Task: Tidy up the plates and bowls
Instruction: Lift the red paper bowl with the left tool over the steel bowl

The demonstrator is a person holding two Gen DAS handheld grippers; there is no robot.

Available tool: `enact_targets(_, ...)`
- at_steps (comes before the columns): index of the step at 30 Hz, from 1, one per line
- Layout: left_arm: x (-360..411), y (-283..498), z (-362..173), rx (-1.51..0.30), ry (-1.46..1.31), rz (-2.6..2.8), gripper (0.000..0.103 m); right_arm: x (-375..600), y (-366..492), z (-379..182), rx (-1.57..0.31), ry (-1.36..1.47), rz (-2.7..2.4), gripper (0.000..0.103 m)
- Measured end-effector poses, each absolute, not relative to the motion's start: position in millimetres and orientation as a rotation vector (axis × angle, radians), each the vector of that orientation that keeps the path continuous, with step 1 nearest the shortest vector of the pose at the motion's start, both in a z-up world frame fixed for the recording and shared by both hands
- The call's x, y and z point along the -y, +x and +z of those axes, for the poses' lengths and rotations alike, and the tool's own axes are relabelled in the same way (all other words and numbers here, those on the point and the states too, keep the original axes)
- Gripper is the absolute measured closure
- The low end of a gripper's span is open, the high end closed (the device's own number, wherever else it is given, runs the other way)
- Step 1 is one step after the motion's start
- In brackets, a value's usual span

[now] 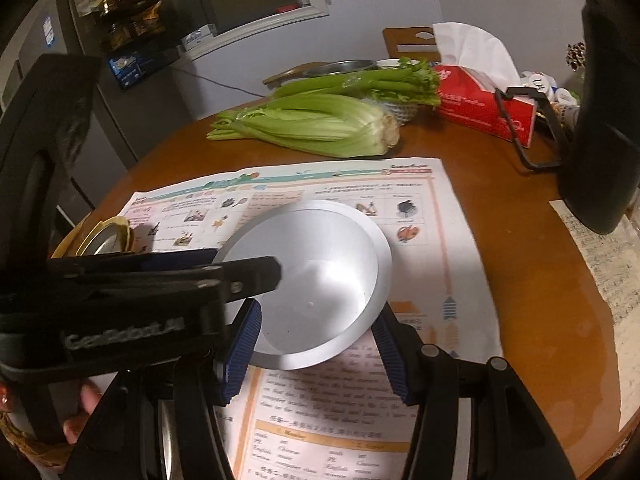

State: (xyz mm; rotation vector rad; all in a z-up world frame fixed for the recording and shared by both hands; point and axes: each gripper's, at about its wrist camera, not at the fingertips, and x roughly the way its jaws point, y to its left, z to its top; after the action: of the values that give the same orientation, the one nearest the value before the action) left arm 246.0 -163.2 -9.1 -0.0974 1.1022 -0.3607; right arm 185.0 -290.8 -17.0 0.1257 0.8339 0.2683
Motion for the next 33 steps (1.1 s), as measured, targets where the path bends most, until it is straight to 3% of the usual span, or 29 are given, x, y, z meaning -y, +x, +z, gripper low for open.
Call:
enact_targets(8,155,241,-11,-1.112,-0.135,-0.368,0.048,273,176,-14,-0.825,0.106,0.293,0.045)
enact_targets(33,117,165,59,-0.928,-0.103,-0.364,0.048,236,115,40,-0.704,0.056,0.350,0.045)
